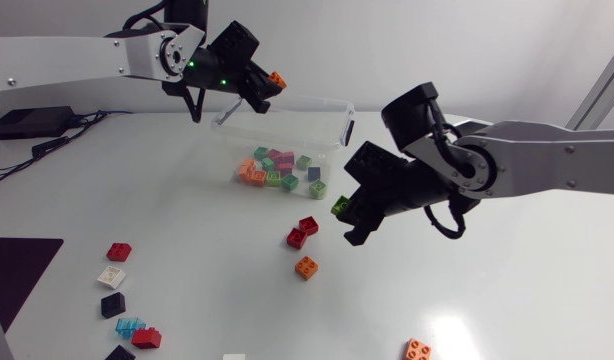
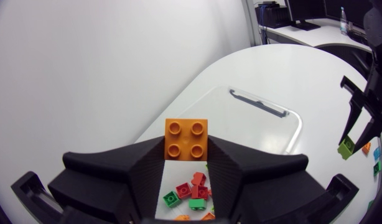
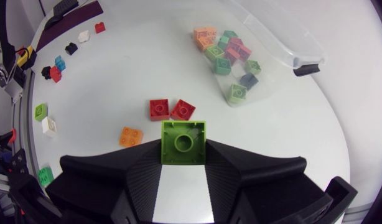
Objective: Place the duplo bricks in the container
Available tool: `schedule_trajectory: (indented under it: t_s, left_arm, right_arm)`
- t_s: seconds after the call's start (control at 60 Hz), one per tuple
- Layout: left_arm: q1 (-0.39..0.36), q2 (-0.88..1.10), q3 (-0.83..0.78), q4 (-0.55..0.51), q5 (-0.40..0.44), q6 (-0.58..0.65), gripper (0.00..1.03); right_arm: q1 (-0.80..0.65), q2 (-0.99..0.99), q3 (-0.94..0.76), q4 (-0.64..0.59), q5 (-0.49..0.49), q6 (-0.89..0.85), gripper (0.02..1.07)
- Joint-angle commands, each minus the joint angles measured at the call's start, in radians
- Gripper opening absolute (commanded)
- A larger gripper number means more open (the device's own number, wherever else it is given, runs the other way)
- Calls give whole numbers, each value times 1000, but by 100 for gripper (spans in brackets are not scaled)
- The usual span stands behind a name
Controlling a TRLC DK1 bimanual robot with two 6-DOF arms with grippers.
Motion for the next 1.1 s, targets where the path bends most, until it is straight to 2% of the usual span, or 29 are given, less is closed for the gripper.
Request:
schedule_trajectory:
  t_s: [0.0,0.1,0.167,0.2,0.317,0.433,0.783,1.083]
  left_arm:
    - [-2,66,75,-12,-24,-51,30]
    - [-4,106,115,-22,-53,-63,50]
    - [-4,132,151,-53,-70,-77,89]
    - [-2,133,158,-62,-73,-83,101]
    - [6,119,150,-91,-78,-97,100]
    - [15,40,59,-99,-95,-89,100]
    - [-2,-330,-404,-51,-69,44,100]
    - [-68,-484,-685,-51,-35,192,99]
  right_arm:
    - [-19,-31,22,-26,-9,-10,34]
    - [-31,-45,48,-38,-16,-5,34]
    - [-32,-50,71,-43,-18,1,34]
    - [-34,-50,87,-49,-18,6,34]
    - [-40,-41,154,-64,-19,10,34]
    - [-57,-1,248,-78,-21,21,34]
    - [-98,199,485,-37,-47,79,34]
    - [-117,358,630,34,-48,112,34]
